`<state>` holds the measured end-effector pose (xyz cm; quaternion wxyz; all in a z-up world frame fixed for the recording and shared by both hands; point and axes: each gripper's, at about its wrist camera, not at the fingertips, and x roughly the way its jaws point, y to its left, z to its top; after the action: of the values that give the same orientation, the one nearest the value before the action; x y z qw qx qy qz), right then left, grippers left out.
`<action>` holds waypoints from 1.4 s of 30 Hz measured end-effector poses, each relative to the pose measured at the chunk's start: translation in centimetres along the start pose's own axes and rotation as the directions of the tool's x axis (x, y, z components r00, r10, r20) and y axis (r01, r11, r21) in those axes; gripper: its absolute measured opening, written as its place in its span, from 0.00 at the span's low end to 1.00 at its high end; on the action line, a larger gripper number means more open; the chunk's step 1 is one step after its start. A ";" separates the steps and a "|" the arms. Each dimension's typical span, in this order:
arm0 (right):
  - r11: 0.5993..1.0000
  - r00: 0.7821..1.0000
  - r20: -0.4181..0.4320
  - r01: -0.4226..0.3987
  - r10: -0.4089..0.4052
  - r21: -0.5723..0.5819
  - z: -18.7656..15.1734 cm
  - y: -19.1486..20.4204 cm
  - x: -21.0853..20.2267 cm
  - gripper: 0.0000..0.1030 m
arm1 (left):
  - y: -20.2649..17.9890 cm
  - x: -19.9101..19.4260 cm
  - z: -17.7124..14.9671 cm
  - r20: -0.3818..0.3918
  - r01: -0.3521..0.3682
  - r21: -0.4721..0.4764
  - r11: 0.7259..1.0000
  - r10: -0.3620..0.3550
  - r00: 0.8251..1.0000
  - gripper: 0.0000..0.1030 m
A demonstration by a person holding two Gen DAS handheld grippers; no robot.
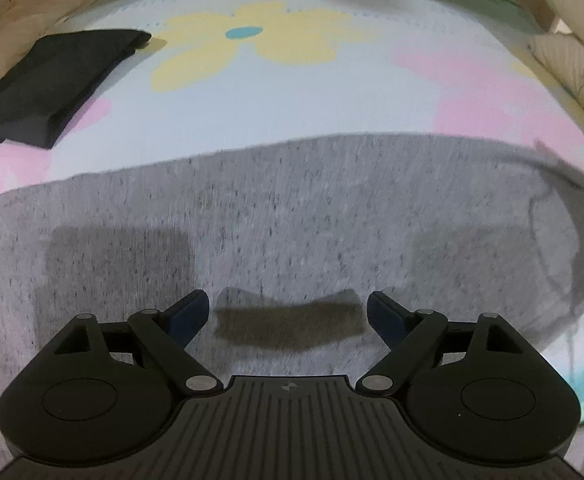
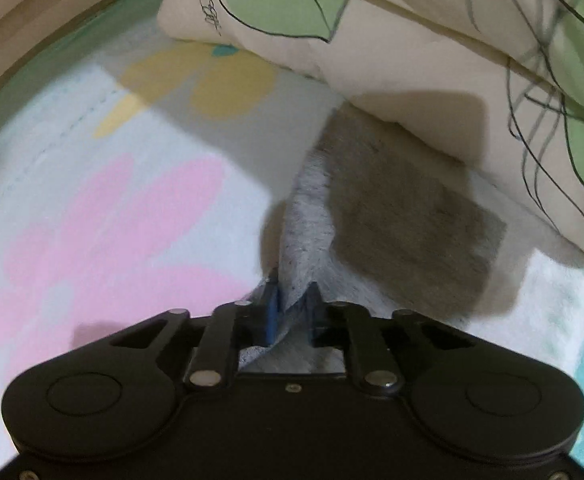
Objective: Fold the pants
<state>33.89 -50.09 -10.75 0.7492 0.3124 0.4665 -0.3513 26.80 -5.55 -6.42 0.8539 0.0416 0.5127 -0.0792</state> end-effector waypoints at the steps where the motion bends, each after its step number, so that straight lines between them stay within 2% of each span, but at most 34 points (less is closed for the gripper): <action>1: 1.000 1.000 -0.013 -0.014 0.014 0.018 -0.1 -0.6 -0.2 0.09 | 0.1 -0.2 0.4 0.008 0.009 -0.011 1.000 -0.009 1.000 0.84; 5: 0.999 0.999 -0.028 -0.040 0.041 0.014 -1.3 -1.7 -1.0 0.07 | 1.0 -0.5 2.9 0.058 0.064 -0.107 0.992 -0.058 0.997 0.84; 8: 0.998 0.998 -0.010 -0.057 0.057 0.008 -2.1 -2.1 -1.2 0.06 | 1.8 0.8 5.3 0.043 0.122 -0.204 0.971 -0.115 0.992 0.84; 11: 0.997 0.997 0.000 -0.071 0.071 0.015 -2.2 -2.5 -1.1 0.06 | 2.7 2.5 7.4 0.027 0.184 -0.326 0.927 -0.185 0.982 0.84; 14: 0.997 0.997 0.008 -0.080 0.080 0.008 -2.3 -2.7 -1.1 0.06 | 3.4 4.5 9.0 0.018 0.199 -0.429 0.881 -0.212 0.977 0.84; 16: 0.996 0.996 0.014 -0.091 0.091 0.009 -2.3 -3.1 -1.1 0.06 | 3.5 5.5 9.6 0.004 0.181 -0.466 0.866 -0.203 0.979 0.84; 22: 0.994 0.994 0.025 -0.108 0.108 -0.009 -2.9 -3.7 -1.6 0.06 | 2.8 8.3 10.4 -0.092 0.091 -0.520 0.849 -0.162 0.982 0.84; 25: 0.993 0.993 0.026 -0.114 0.114 -0.015 -2.9 -3.8 -1.9 0.06 | 2.2 8.5 10.6 -0.120 0.053 -0.516 0.855 -0.133 0.984 0.84; 28: 0.993 0.992 0.029 -0.120 0.120 -0.013 -2.9 -4.0 -1.9 0.06 | 1.4 8.9 10.9 -0.176 0.006 -0.513 0.859 -0.112 0.978 0.84; 33: 0.992 0.992 0.032 -0.126 0.126 -0.011 -2.9 -4.0 -1.8 0.06 | 0.4 9.9 11.2 -0.221 -0.046 -0.510 0.859 -0.080 0.972 0.83; 34: 0.992 0.991 0.033 -0.128 0.129 -0.013 -3.0 -4.1 -1.8 0.05 | 0.4 9.9 11.3 -0.206 -0.047 -0.518 0.854 -0.071 0.976 0.71; 35: 0.991 0.990 0.032 -0.134 0.134 -0.014 -3.0 -4.2 -1.8 0.05 | 0.4 9.8 11.5 -0.185 -0.059 -0.518 0.854 -0.045 0.982 0.35; 36: 0.990 0.990 0.031 -0.139 0.140 -0.013 -2.9 -4.3 -1.8 0.05 | 0.4 9.6 11.5 -0.175 -0.090 -0.501 0.861 0.001 0.985 0.15; 37: 0.989 0.989 0.030 -0.146 0.146 -0.011 -2.9 -4.5 -1.8 0.05 | 0.4 9.5 11.4 -0.168 -0.093 -0.485 0.869 0.012 0.986 0.08; 38: 0.988 0.988 0.030 -0.154 0.154 -0.008 -2.9 -4.7 -1.8 0.05 | 0.6 9.4 11.2 -0.156 -0.074 -0.482 0.873 -0.002 0.988 0.06; 42: 0.982 0.981 0.030 -0.190 0.190 0.007 -2.9 -5.4 -1.8 0.05 | 1.4 8.1 9.6 -0.102 -0.006 -0.488 0.873 -0.051 0.993 0.03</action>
<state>27.50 -50.42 -10.93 0.7846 0.3541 0.4216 -0.2852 39.17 -6.39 -9.09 0.8057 -0.1763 0.5636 0.0450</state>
